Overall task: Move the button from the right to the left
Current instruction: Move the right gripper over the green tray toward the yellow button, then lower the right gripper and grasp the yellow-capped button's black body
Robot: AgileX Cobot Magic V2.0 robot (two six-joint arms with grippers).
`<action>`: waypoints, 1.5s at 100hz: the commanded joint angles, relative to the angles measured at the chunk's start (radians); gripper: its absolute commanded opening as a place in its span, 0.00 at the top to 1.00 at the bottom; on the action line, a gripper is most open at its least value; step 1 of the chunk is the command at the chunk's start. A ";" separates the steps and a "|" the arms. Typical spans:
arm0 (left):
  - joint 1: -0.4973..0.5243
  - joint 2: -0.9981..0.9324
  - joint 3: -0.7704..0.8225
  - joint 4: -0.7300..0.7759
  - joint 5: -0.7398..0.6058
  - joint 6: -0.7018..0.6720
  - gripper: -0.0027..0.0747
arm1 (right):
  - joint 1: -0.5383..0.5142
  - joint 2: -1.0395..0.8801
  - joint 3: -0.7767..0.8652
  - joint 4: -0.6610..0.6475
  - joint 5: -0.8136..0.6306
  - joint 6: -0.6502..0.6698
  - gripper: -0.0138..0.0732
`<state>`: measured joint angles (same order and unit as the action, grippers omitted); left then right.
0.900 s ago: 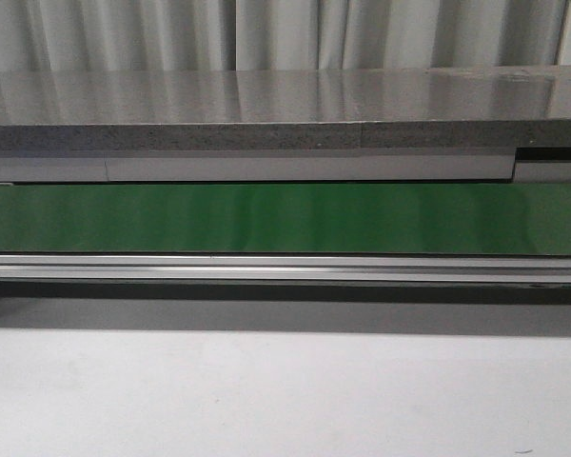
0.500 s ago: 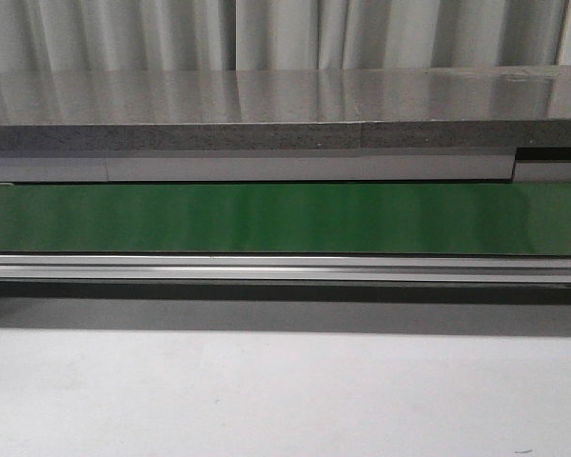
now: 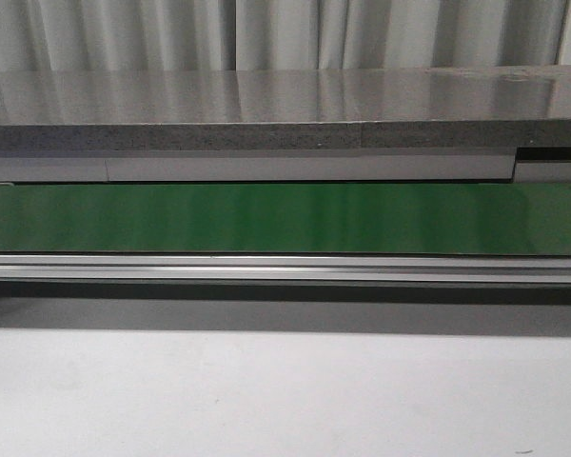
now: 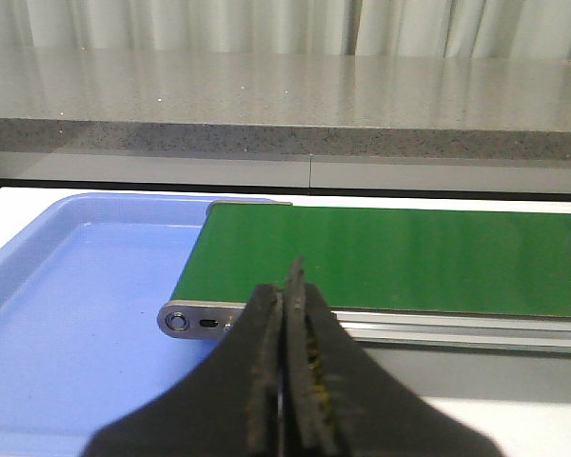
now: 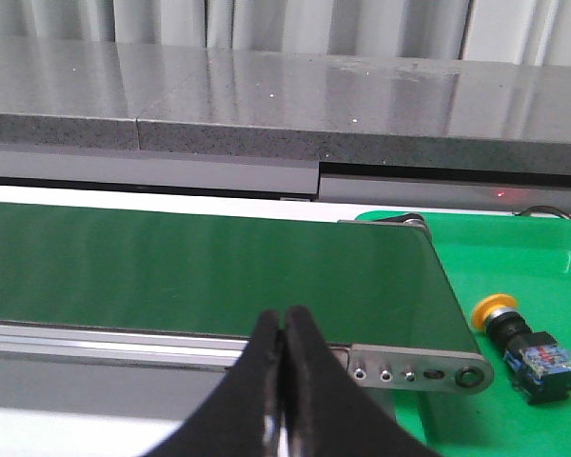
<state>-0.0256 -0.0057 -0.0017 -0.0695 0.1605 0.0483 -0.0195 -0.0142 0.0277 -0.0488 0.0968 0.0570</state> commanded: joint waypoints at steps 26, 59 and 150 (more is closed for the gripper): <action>0.003 -0.030 0.045 -0.010 -0.118 -0.004 0.99 | -0.002 0.036 -0.168 0.026 0.044 -0.010 0.91; 0.003 -0.030 0.045 -0.010 -0.127 -0.004 0.99 | -0.002 0.302 -0.505 0.023 0.347 -0.010 0.91; 0.003 -0.030 0.045 -0.010 -0.127 -0.004 0.99 | -0.175 0.936 -1.014 -0.223 0.735 0.201 0.91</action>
<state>-0.0256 -0.0057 -0.0017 -0.0695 0.1188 0.0483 -0.1455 0.8949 -0.9496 -0.2877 0.9174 0.2786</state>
